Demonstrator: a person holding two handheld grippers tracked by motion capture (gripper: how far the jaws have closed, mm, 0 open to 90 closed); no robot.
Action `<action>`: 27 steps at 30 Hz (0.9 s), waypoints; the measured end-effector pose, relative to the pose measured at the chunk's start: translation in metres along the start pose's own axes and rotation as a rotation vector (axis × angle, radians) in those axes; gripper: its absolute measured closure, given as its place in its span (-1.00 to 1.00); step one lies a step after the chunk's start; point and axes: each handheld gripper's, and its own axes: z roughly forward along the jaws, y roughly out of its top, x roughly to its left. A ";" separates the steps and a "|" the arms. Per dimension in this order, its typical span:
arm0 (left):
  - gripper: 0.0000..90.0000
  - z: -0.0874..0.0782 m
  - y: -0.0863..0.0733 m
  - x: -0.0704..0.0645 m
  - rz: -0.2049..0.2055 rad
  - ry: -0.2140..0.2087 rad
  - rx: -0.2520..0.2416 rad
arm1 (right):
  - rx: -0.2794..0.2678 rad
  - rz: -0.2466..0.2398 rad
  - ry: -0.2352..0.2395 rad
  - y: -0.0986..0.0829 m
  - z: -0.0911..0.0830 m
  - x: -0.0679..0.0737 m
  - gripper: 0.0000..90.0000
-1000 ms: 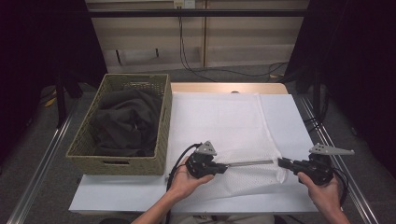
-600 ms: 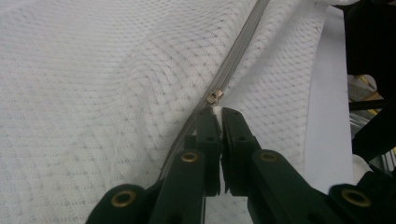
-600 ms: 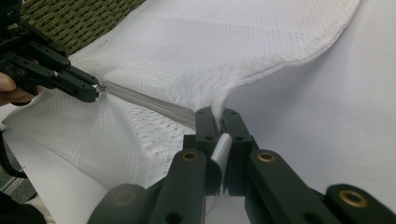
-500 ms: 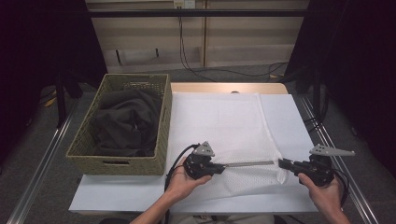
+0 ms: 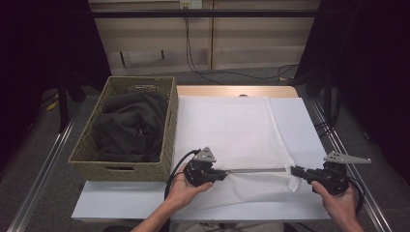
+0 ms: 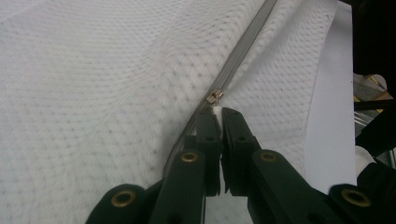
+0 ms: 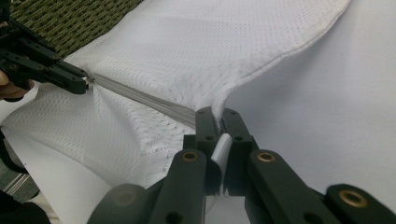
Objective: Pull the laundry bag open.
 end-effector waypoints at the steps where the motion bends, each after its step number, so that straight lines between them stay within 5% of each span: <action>1: 0.93 -0.002 -0.001 0.000 -0.006 0.003 -0.001 | 0.002 -0.002 -0.002 0.000 0.000 0.000 0.95; 27: 0.93 -0.018 -0.011 -0.001 0.006 0.007 0.004 | 0.008 -0.007 0.006 -0.005 -0.004 0.005 0.95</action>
